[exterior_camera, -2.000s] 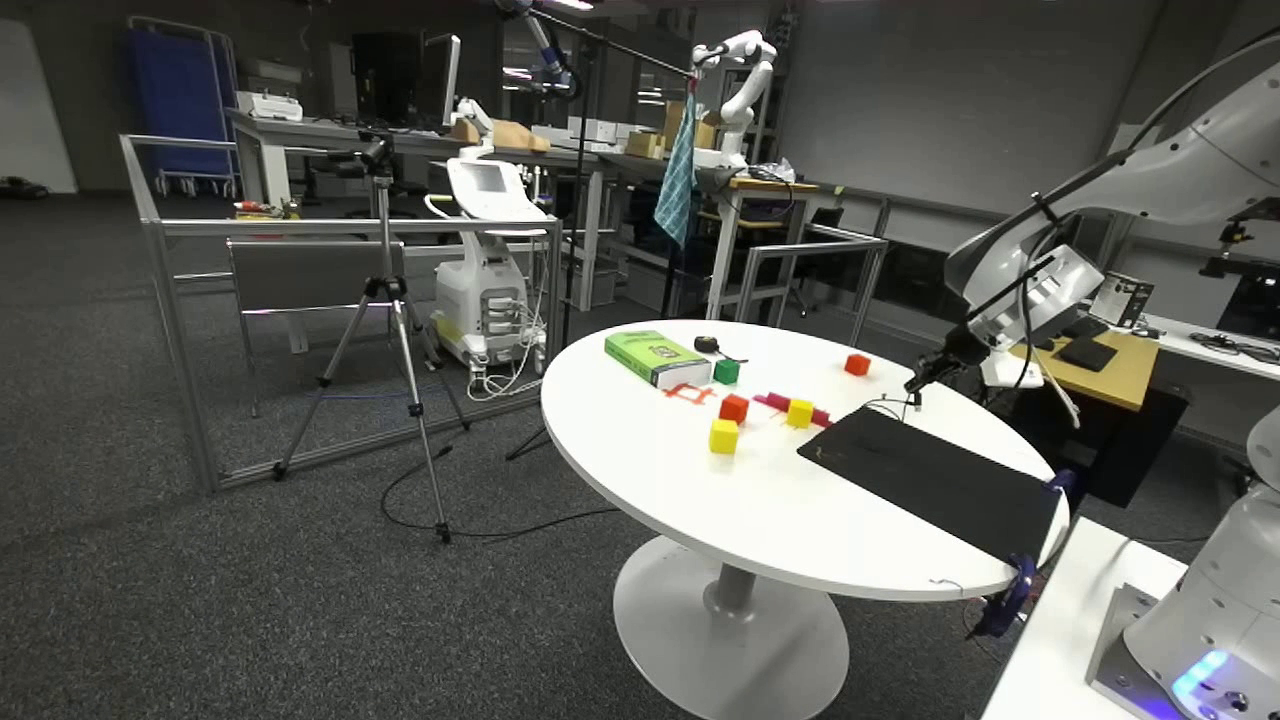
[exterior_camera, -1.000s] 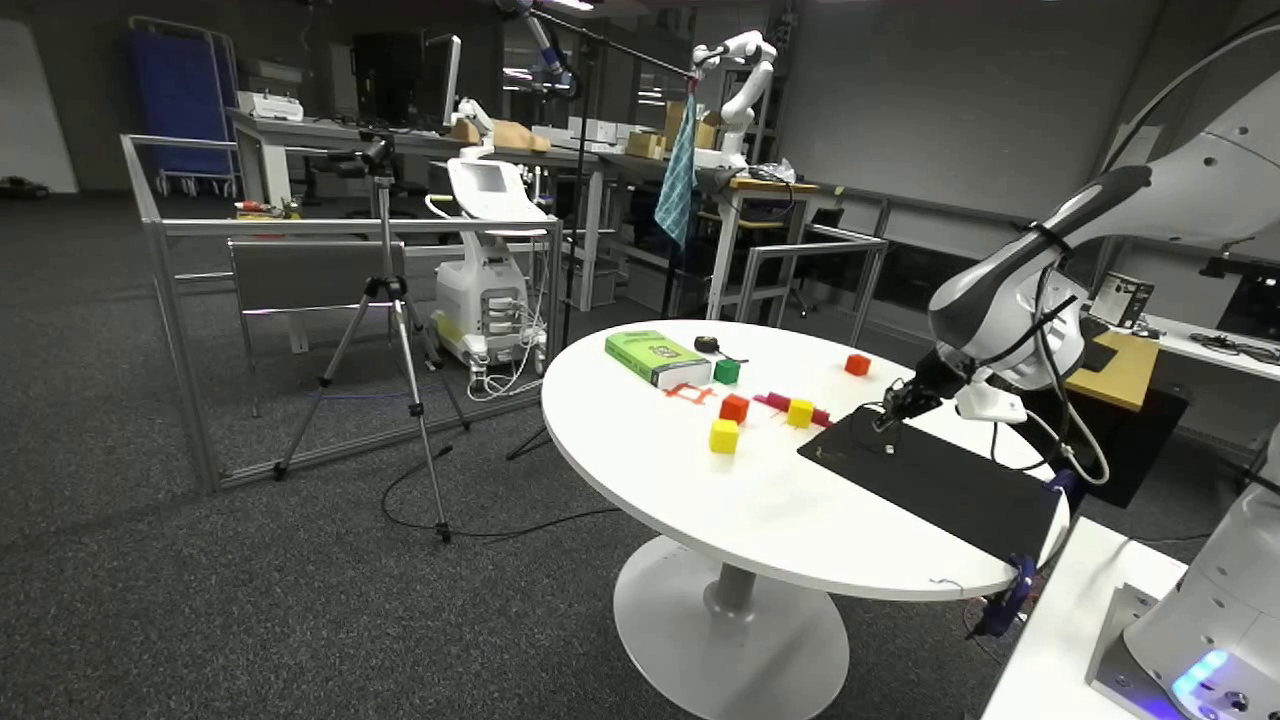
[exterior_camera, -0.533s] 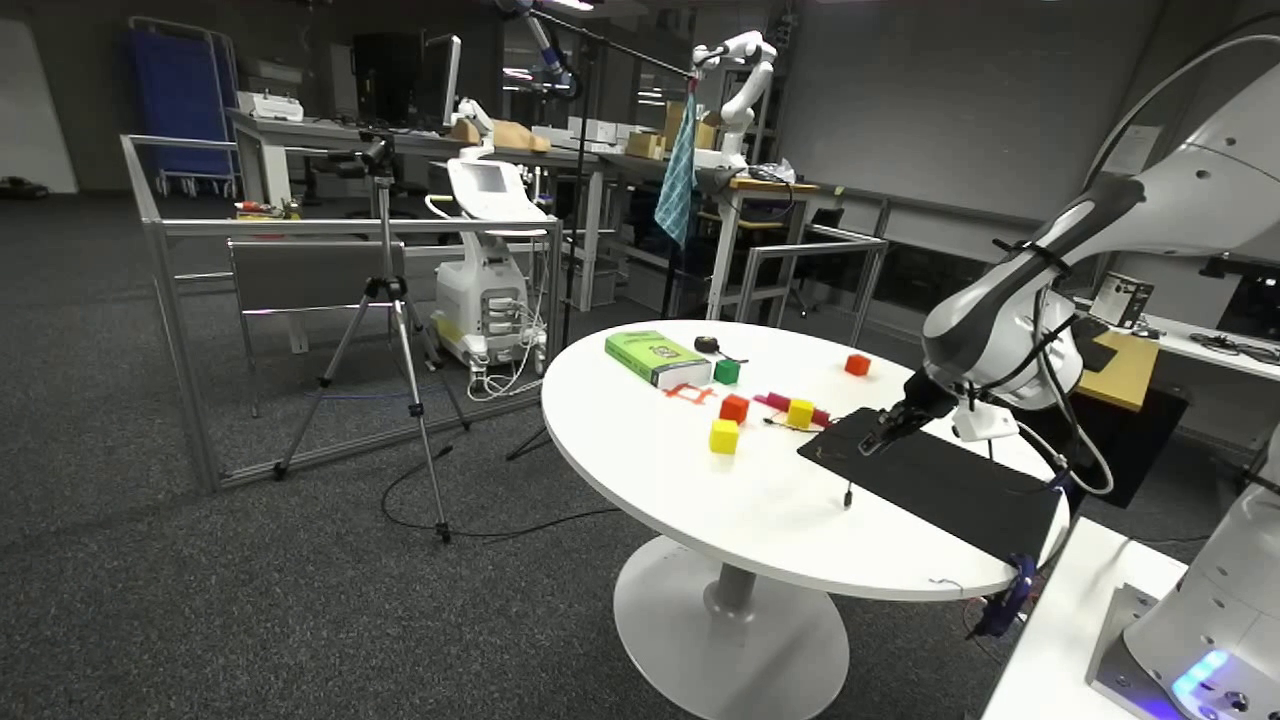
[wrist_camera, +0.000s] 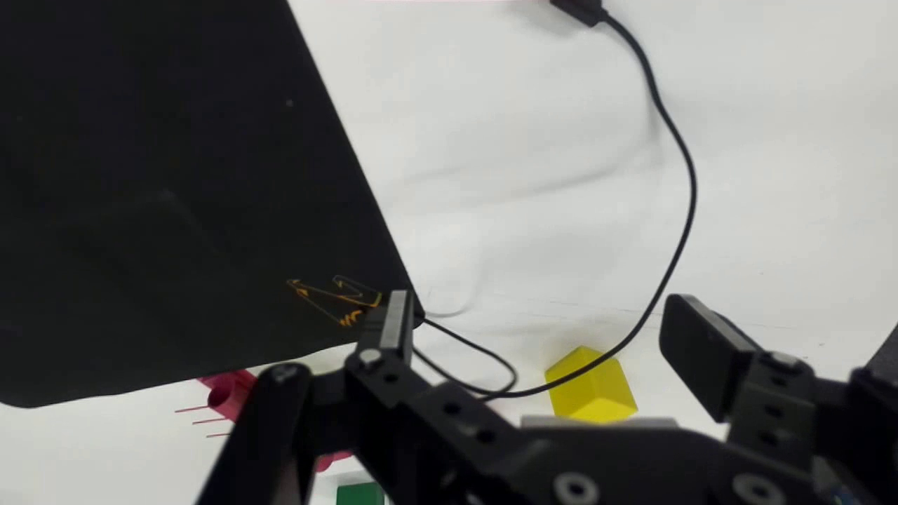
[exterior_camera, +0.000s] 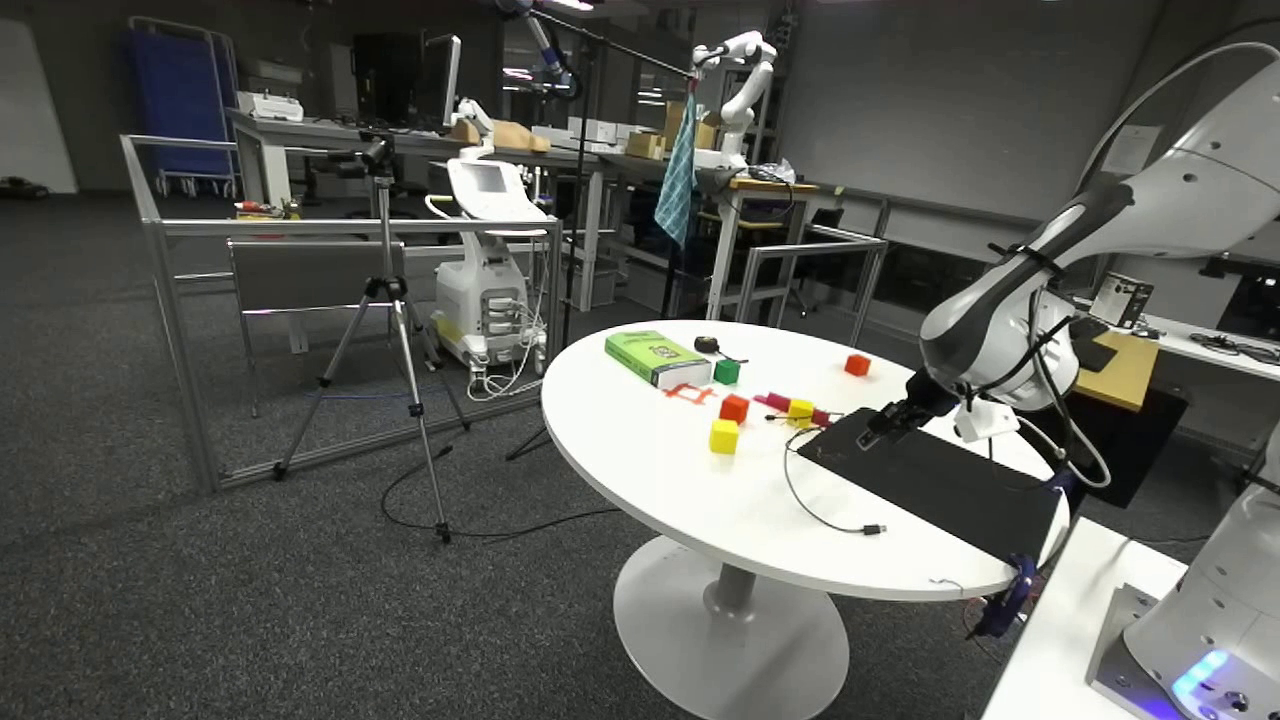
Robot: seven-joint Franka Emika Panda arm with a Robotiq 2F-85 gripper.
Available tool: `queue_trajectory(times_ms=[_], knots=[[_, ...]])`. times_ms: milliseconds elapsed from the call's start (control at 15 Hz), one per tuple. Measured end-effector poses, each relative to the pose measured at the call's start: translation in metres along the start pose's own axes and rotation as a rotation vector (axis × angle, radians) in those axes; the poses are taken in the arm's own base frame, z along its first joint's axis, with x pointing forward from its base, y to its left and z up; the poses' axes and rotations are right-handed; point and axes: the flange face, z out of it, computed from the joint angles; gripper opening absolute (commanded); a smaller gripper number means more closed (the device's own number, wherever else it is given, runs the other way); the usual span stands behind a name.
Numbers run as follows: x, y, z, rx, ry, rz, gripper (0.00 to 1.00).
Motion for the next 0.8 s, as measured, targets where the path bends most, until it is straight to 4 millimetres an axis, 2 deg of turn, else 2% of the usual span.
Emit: queue_trajectory(times_ms=[133, 533, 600, 800], knots=[[0.007, 0.020, -0.002, -0.021, 0.012, -0.029, 1.00], [0.034, 0.102, -0.014, -0.053, 0.008, -0.127, 1.00], [0.034, 0.107, -0.014, -0.057, 0.006, -0.120, 1.00], [0.032, 0.104, -0.011, -0.051, -0.002, -0.124, 1.00]])
